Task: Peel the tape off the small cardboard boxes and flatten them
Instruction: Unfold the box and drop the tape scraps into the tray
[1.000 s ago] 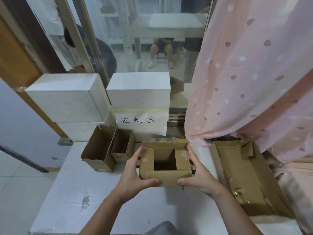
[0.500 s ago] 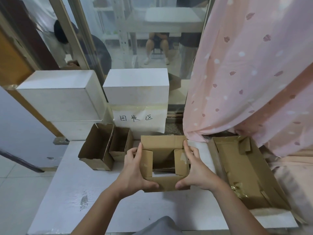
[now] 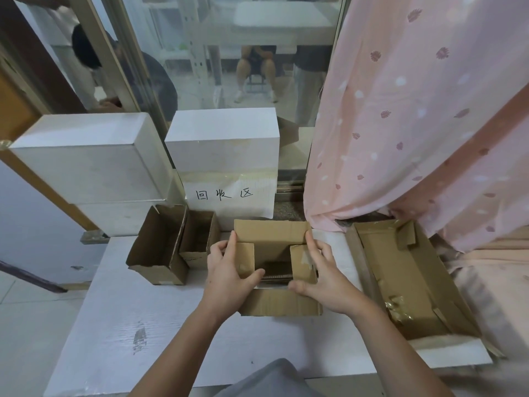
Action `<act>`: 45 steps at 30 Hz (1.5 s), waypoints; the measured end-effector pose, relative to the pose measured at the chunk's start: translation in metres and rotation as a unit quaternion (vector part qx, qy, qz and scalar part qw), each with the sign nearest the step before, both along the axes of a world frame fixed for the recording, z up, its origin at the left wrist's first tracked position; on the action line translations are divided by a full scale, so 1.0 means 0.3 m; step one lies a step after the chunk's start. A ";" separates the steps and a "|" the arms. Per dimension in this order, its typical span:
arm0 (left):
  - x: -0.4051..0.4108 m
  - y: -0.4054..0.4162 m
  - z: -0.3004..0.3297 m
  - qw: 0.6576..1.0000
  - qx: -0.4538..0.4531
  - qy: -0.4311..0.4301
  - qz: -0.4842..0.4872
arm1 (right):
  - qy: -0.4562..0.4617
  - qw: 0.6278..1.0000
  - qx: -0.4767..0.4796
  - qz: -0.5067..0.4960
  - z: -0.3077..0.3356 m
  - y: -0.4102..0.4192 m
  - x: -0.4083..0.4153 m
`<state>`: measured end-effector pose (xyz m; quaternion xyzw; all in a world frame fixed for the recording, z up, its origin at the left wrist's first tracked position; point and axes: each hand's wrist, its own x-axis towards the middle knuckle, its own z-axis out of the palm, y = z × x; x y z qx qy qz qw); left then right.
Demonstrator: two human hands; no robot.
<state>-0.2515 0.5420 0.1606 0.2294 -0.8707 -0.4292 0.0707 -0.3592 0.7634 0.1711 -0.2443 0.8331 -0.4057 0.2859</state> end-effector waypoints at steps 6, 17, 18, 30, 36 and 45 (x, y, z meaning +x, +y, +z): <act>0.011 0.022 -0.015 0.999 0.003 0.020 0.030 | 0.056 0.997 -0.016 -0.058 -0.009 -0.030 0.041; 0.068 -0.005 -0.022 0.992 0.105 0.063 0.002 | -0.012 0.989 -0.103 -0.103 0.022 -0.022 0.045; 0.073 -0.009 -0.019 0.991 0.116 0.064 -0.001 | -0.023 0.987 -0.115 -0.109 0.029 -0.020 0.046; 0.099 -0.030 0.008 0.984 0.166 0.056 0.009 | -0.120 0.963 -0.183 -0.160 0.023 -0.005 0.045; 0.100 -0.035 0.015 0.981 0.176 0.070 0.042 | -0.117 0.977 -0.167 -0.067 0.021 0.006 0.052; 0.088 -0.086 0.040 0.975 0.193 0.078 0.084 | -0.061 0.991 -0.048 0.107 0.066 0.027 0.063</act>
